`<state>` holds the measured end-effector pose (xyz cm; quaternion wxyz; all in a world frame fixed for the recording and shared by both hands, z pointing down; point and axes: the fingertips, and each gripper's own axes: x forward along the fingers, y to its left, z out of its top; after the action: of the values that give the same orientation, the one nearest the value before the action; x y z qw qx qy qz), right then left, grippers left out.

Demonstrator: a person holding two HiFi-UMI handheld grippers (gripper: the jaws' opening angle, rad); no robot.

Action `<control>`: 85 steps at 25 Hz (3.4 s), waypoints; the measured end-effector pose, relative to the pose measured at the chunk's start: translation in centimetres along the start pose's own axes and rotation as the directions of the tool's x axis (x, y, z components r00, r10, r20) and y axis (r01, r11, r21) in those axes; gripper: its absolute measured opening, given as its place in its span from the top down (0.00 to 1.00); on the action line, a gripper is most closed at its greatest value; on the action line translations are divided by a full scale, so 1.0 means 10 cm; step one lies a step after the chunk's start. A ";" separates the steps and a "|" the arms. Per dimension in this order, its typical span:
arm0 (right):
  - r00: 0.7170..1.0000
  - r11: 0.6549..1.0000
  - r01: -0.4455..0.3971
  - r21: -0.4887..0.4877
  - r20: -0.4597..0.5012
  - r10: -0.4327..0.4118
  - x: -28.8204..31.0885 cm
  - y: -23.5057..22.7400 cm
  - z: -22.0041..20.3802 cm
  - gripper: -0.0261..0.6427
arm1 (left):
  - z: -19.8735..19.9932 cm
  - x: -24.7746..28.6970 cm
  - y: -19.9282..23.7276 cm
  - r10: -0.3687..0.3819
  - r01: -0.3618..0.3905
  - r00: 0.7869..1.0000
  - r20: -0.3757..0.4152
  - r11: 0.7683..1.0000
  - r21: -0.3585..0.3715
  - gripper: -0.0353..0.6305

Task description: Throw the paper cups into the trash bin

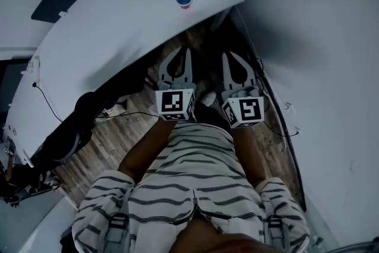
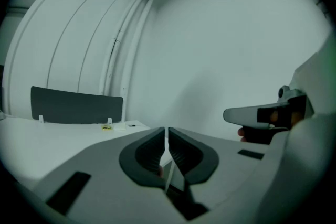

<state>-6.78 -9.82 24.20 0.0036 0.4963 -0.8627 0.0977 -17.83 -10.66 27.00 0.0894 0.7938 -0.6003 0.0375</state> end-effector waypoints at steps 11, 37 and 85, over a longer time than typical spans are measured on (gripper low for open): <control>0.996 0.997 0.072 0.031 -0.051 -0.070 0.19 -0.10 -0.30 0.94 | -0.32 0.51 0.33 -0.018 0.017 0.999 -0.048 1.000 -0.006 0.91; 0.980 0.990 0.136 0.030 -0.151 -0.130 0.40 -0.06 -0.99 0.94 | -1.22 1.32 0.87 -0.002 0.007 0.992 -0.124 0.999 0.034 0.60; 0.956 0.983 0.180 0.031 -0.241 -0.168 0.71 -0.17 -1.42 0.94 | -1.86 2.76 1.33 0.028 -0.010 0.967 -0.254 0.997 0.071 0.48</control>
<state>-10.26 -14.27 39.16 0.1022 0.5549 -0.8061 0.1784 -22.05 -36.75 51.11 0.1377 0.7793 -0.5898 0.1607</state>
